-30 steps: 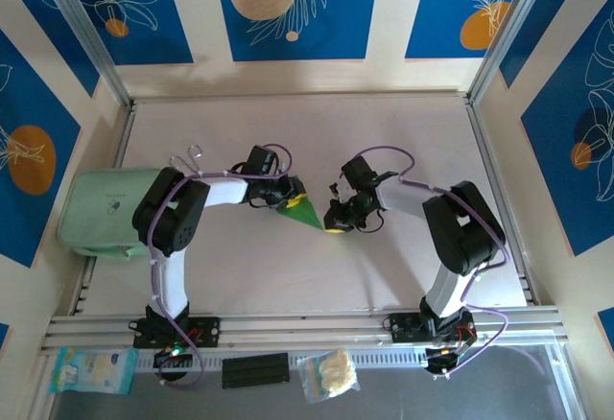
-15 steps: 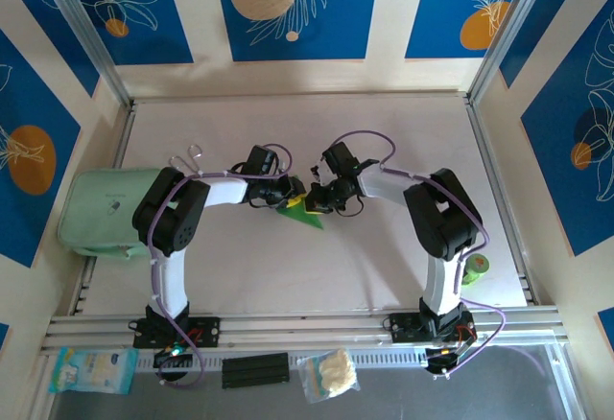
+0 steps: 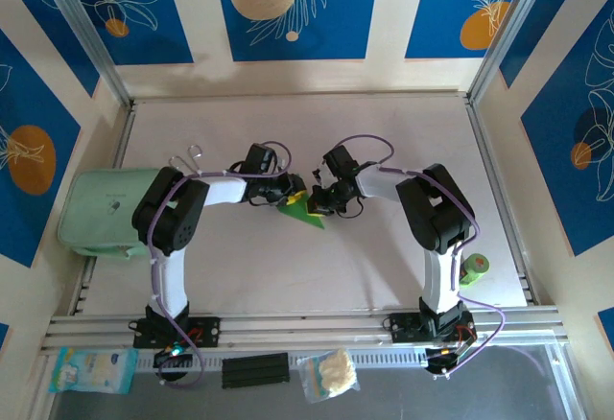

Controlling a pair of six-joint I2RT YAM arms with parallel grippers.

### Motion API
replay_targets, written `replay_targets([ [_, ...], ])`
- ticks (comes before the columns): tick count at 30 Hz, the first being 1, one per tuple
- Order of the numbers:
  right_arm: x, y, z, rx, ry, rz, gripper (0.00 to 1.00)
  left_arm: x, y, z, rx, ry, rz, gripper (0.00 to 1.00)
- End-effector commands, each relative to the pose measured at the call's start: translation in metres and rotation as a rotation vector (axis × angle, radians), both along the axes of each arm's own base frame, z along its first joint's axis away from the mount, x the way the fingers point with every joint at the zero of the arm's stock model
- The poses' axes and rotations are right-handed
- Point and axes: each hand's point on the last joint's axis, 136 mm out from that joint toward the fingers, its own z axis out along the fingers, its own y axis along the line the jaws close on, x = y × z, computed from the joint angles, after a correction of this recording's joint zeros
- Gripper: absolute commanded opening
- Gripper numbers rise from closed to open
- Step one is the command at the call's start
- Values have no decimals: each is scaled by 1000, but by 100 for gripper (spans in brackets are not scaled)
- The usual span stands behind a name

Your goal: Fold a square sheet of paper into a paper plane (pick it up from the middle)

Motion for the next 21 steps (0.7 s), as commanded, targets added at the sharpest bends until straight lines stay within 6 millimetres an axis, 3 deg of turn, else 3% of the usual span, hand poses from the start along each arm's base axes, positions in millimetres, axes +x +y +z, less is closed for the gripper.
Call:
replay_targets([
  [1, -24, -28, -25, -102, 80, 4, 5, 18, 8, 32, -10, -123, -8, 32],
  [7, -37, -36, -27, -100, 114, 17, 5, 12, 17, 19, 45, -155, -60, 31],
  [21, -35, -37, -30, -104, 133, 13, 5, 27, 13, -5, 93, -200, -129, 31],
])
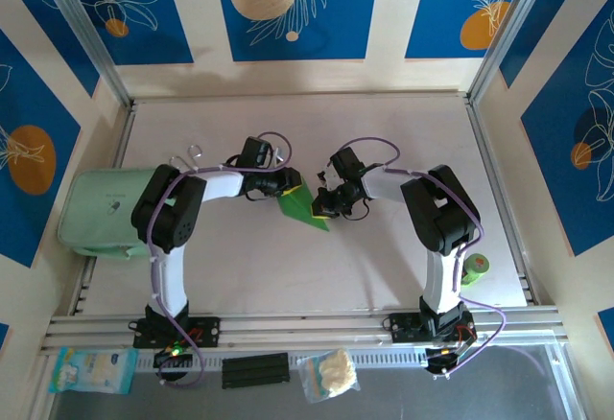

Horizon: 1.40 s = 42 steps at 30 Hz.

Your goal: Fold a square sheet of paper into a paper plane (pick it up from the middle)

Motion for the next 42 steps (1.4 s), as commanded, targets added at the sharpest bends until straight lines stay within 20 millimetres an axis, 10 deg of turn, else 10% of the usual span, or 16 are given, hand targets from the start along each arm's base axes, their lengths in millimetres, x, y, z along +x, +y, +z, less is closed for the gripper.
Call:
replay_targets([
  [1, -27, -26, -30, -125, 119, -2, 5, 6, 4, -11, 31, -12, -11, 31],
  [15, -36, -43, -32, -174, 132, -32, 5, 16, 45, -30, 137, -16, 61, 31],
  [21, -37, -42, -35, -173, 146, -39, 5, 33, 56, -3, 146, -77, 65, 32],
  [29, -35, -42, -36, -178, 157, -47, 3, -1, 33, 52, 87, -120, 64, 30],
  [42, -37, -44, -38, -192, 179, -61, 1, -57, -22, 9, 40, 26, -18, 13],
])
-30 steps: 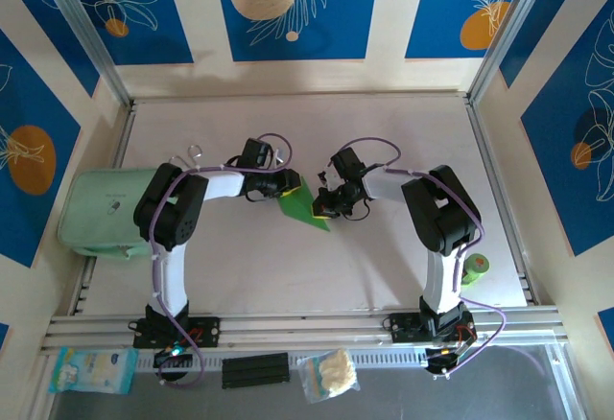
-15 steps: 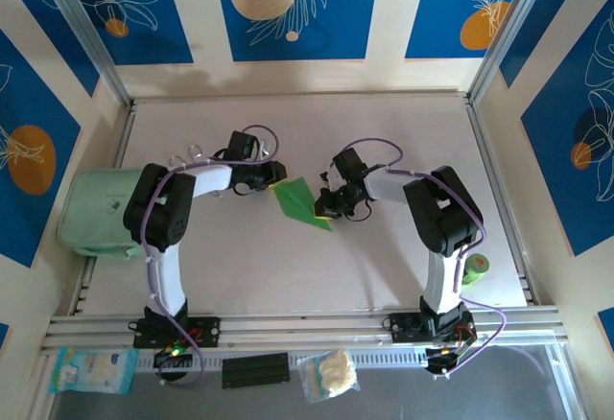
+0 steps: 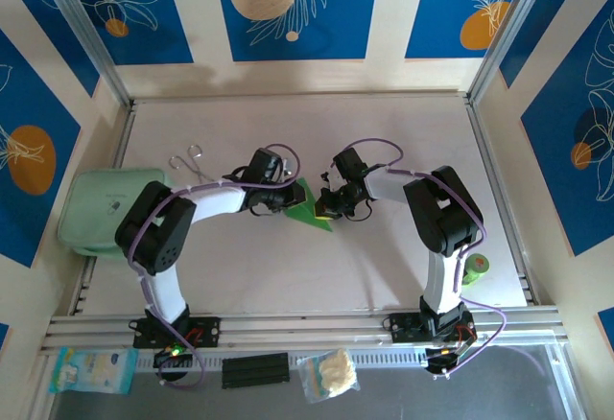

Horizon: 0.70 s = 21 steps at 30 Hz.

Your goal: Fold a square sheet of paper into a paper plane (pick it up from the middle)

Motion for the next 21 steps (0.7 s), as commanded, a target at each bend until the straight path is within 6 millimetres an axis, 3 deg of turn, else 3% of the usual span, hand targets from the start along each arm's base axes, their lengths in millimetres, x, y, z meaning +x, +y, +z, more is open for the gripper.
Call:
replay_targets([
  [1, -33, -35, -37, -177, 157, -35, 1, 2, -10, -7, -49, 35, -3, 12],
  [13, -35, -35, -42, -187, 173, -34, 1, 7, -15, -27, -29, 66, 1, 11],
  [21, -39, -42, -47, -223, 179, -29, 1, 10, 12, -52, 90, 112, 79, 11],
])
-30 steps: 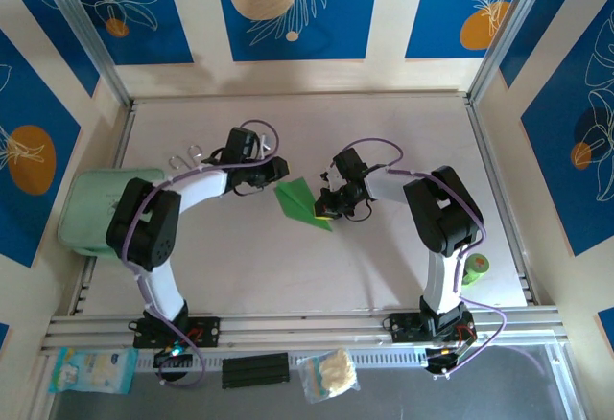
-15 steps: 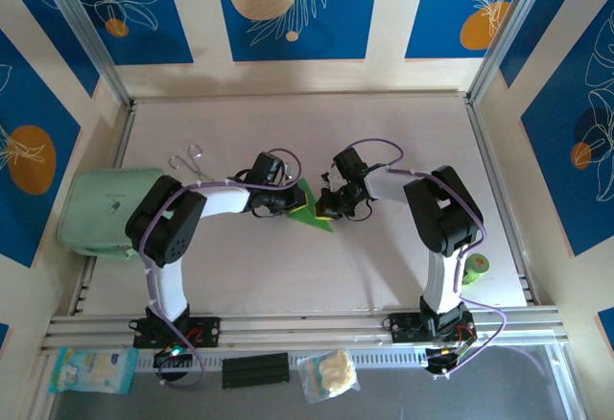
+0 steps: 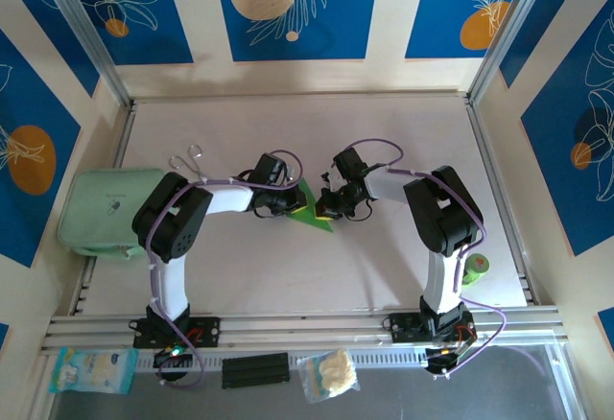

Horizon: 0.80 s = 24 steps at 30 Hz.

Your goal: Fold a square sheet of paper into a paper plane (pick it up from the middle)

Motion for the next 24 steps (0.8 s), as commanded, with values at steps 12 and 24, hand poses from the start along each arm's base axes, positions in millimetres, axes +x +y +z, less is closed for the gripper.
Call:
replay_targets([
  [12, -43, -50, -51, -246, 175, -30, 1, 34, 78, -32, 193, 58, 105, 11],
  [24, -40, -48, -49, -227, 171, -42, 1, 88, 125, -15, 177, -15, 187, 11],
])
